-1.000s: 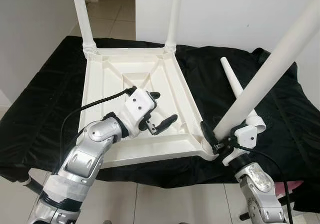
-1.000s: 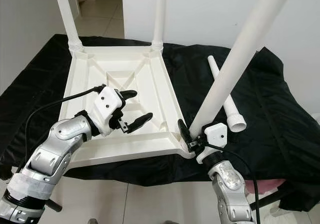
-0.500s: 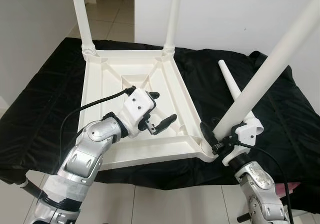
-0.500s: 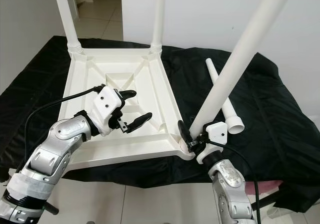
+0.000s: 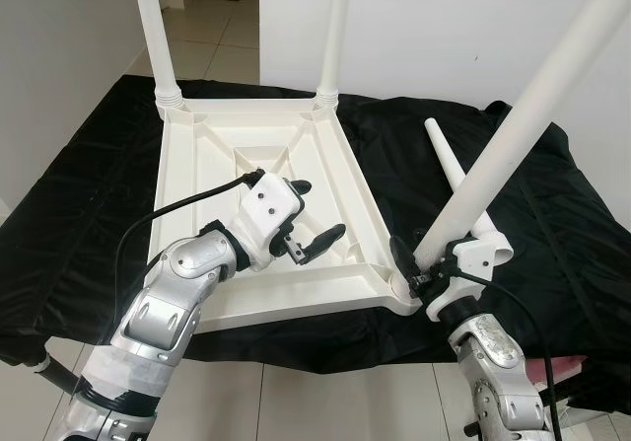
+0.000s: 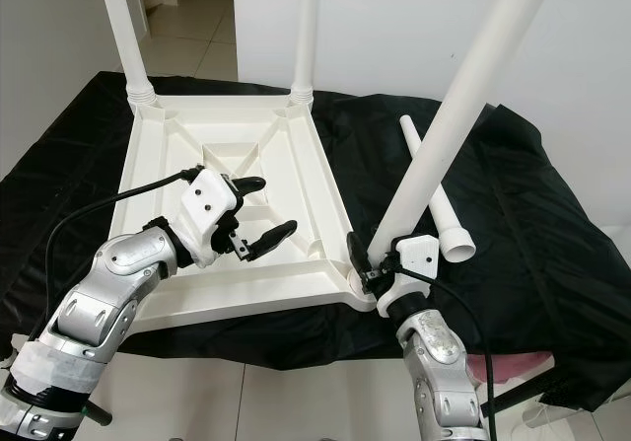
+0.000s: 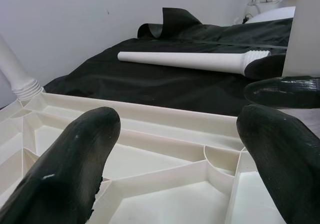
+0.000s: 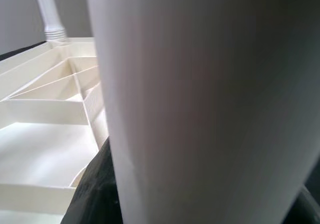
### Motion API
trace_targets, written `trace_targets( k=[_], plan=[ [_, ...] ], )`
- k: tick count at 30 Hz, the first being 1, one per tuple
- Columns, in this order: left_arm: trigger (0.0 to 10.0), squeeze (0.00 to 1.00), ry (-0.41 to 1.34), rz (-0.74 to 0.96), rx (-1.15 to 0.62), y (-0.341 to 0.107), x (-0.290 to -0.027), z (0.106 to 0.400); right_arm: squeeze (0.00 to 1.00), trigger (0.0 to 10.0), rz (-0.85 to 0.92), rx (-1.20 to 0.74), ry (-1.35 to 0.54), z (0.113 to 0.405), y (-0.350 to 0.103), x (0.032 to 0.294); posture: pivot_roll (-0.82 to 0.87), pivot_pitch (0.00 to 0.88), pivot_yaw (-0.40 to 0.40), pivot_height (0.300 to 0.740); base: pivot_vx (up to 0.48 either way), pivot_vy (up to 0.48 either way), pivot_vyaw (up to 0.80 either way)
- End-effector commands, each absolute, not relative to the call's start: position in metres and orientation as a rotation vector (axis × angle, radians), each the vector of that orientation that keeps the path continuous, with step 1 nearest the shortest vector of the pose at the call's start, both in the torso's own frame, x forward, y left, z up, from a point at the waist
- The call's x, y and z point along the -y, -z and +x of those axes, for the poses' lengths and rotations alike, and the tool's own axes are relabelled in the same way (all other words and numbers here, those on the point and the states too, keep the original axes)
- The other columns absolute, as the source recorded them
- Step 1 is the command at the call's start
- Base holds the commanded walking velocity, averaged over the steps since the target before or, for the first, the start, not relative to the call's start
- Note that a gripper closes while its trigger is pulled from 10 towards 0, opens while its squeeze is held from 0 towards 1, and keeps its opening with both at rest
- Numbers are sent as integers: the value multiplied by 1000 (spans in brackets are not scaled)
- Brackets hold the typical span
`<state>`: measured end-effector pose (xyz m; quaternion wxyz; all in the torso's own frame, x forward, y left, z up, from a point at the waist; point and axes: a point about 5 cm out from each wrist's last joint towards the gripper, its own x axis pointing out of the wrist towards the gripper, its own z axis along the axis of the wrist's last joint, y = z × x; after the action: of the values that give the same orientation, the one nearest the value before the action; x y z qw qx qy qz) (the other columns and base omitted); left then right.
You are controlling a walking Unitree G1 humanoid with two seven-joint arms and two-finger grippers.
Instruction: Building children table
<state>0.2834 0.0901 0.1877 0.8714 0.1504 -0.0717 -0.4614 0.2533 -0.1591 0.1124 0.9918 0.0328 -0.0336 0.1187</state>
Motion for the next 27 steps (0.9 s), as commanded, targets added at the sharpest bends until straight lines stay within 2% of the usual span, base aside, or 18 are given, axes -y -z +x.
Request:
trace_targets(
  k=[1,3,6,12,27],
  plan=[
    [10000,0,950,320,159,-190,-90,282,0,10000,72,-67,-164,249,-86,162,8,14,-60,740,0,0,0],
    [10000,0,948,322,159,-190,-91,282,0,10000,107,-48,-42,250,-90,162,9,12,-63,740,0,0,0],
    [10000,0,947,323,159,-190,-91,282,0,10000,125,-47,7,250,-91,161,12,11,-65,740,0,0,0],
    [10000,0,947,311,164,-191,-90,282,0,10000,149,-75,240,253,-92,159,14,8,-70,740,0,0,0],
    [10000,0,940,312,170,-192,-89,284,0,10000,191,-74,298,271,-105,147,23,0,-80,740,0,0,0]
  ],
)
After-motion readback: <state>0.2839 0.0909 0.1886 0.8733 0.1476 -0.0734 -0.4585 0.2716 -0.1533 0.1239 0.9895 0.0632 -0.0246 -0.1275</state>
